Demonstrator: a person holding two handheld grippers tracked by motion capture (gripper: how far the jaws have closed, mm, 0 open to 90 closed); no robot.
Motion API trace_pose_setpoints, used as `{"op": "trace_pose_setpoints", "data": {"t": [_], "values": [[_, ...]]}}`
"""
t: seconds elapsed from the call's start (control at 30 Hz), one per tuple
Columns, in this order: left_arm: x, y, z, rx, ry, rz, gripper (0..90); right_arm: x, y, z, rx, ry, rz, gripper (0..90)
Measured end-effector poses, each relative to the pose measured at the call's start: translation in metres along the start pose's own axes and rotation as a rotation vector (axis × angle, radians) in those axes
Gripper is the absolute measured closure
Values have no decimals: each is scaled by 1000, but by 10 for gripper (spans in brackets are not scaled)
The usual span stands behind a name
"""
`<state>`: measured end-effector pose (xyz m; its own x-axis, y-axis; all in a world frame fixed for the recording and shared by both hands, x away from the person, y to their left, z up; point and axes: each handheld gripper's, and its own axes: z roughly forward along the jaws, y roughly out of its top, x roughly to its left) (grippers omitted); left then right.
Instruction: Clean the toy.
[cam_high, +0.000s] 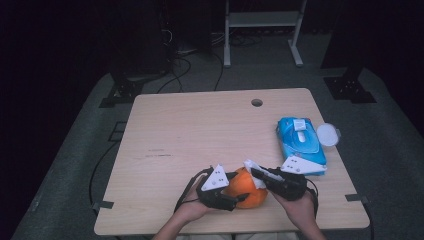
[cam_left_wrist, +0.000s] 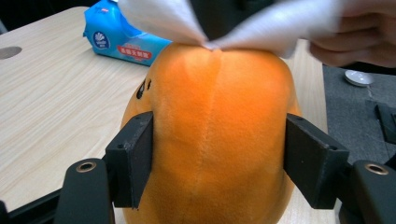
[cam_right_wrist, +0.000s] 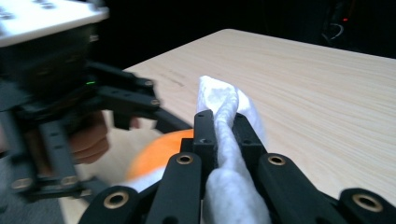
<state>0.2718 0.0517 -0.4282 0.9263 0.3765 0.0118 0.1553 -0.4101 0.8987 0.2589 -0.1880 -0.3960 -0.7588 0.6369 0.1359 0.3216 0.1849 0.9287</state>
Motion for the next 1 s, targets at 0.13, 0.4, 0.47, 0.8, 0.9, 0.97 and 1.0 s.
{"op": "trace_pose_setpoints", "data": {"t": [0.13,0.4,0.47,0.8,0.9,0.97,1.0], "values": [[-6,2,3,20,-26,40,306,30,5,15,68,78,-95,823],[-10,1,4,13,-34,69,323,3,2,11,49,-7,14,822],[-6,0,4,-2,-29,41,335,-8,0,2,24,-12,63,822],[3,4,-7,-32,57,-9,396,8,3,4,-11,96,24,824],[6,5,-12,-36,95,-4,402,-8,1,-1,-36,37,71,823],[8,6,-14,-25,145,17,403,-15,-2,1,-48,56,131,820],[8,6,-14,-25,145,17,402,-15,-2,1,-48,56,131,820]]}}
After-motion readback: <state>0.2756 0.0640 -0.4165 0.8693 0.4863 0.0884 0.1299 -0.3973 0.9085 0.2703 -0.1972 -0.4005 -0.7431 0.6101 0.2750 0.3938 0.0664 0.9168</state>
